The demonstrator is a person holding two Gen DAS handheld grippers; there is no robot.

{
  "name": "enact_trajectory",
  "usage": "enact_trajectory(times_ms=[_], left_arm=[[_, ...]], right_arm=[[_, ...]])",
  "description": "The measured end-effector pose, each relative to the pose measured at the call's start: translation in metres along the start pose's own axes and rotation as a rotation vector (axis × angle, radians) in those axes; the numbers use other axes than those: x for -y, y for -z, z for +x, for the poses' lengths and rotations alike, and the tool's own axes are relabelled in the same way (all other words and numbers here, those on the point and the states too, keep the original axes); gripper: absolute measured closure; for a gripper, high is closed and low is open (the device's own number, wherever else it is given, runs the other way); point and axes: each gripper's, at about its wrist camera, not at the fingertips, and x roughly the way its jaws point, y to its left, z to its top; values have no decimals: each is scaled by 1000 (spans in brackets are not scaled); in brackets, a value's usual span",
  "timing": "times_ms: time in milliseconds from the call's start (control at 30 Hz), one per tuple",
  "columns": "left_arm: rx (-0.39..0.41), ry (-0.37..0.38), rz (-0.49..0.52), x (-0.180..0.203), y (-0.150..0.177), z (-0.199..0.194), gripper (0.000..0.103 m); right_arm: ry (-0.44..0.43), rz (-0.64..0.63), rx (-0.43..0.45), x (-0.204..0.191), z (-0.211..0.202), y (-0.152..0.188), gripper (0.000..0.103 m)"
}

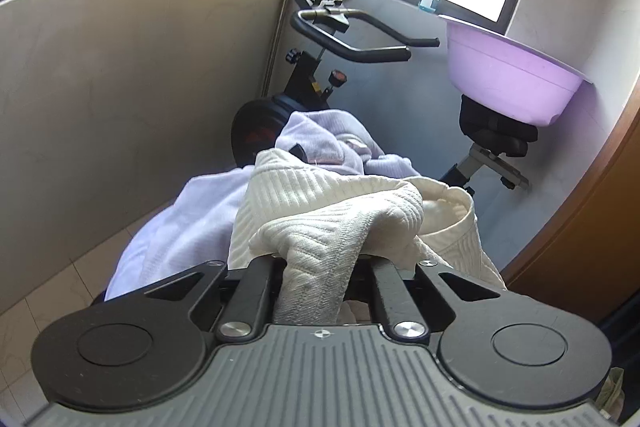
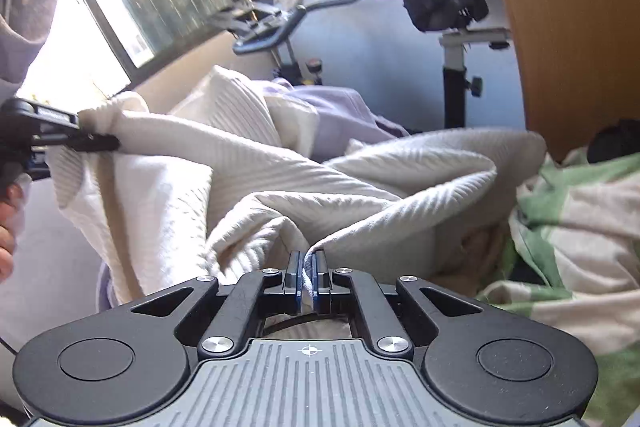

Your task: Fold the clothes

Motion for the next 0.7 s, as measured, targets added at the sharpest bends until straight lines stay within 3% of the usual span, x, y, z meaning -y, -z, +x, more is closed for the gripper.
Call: enact_trajectory(times_ms=[67, 133, 233, 300, 333, 367, 433, 567, 700], left_arm=[[34, -11, -16, -2, -9, -6, 94], [40, -26, -27, -6, -15, -6, 94], [-45, -42, -15, -7, -13, 9, 92], [-108, -44, -2, -6, -9, 19, 85], [-132, -35, 5, -4, -6, 20, 73], [-146, -26, 23, 0, -1, 21, 52], [-156, -11, 81, 10, 7, 18, 28], [-172, -31, 216, 34, 21, 17, 21], [-177, -39, 262, 44, 25, 16, 13]], right_arm=[[-72, -39, 24, -13, -1, -11, 99], [-87, -98, -15, -22, 9, -16, 99], [-57, -100, -123, -18, 39, 3, 99], [-33, -85, -187, -12, 56, 18, 99], [-23, -78, -197, -11, 59, 21, 99], [-23, -70, -195, -11, 58, 23, 99], [-27, -60, -192, -11, 58, 22, 98], [-25, -59, -196, -10, 62, 18, 98], [-23, -57, -199, -7, 64, 16, 98]])
